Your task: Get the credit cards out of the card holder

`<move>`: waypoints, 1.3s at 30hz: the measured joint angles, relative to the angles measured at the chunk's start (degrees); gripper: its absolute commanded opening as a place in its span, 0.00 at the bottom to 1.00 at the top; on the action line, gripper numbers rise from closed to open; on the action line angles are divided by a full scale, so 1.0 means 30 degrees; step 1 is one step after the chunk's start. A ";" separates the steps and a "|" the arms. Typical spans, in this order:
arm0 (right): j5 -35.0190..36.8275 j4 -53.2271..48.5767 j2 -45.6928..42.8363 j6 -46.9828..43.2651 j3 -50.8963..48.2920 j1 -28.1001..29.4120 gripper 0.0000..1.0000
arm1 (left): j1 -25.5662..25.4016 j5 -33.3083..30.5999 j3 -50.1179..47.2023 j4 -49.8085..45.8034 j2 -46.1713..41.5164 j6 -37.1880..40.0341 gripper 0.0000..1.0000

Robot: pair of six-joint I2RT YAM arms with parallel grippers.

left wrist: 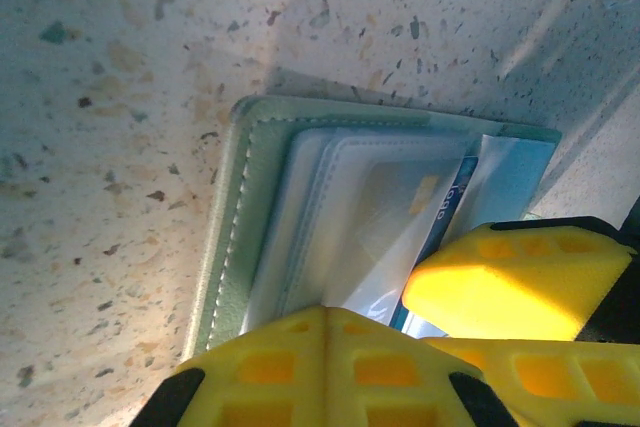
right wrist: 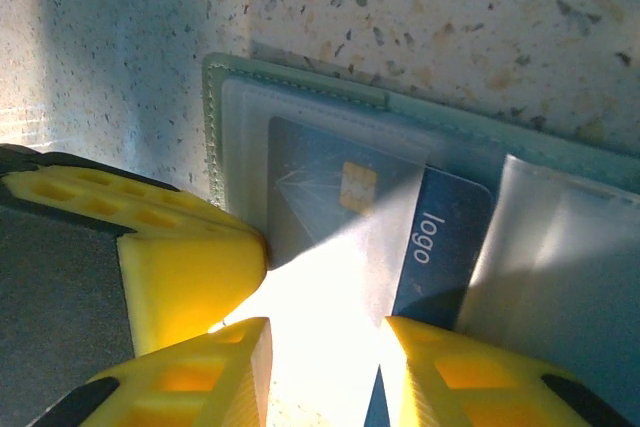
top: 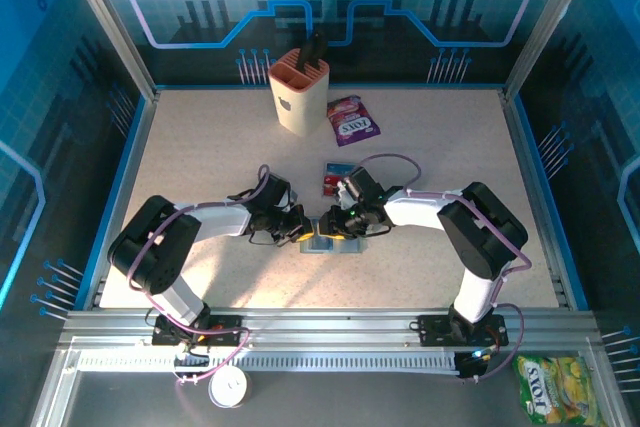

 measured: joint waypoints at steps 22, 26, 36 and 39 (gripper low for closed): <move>0.1341 -0.1974 -0.0437 -0.0663 0.0335 0.0007 0.36 | 0.0000 0.0233 0.0007 0.0444 0.0277 0.0073 0.02; 0.1494 -0.2353 -0.0444 -0.0867 0.0459 0.0007 0.36 | 0.0000 0.0233 0.0007 0.0444 0.0277 0.0087 0.02; 0.2178 -0.3235 -0.0692 -0.1020 0.0539 0.0007 0.36 | 0.0000 0.0226 0.0022 0.0430 0.0277 0.0131 0.02; 0.2310 -0.3388 -0.0801 -0.1020 0.0539 0.0007 0.36 | 0.0000 0.0226 0.0029 0.0415 0.0277 0.0131 0.02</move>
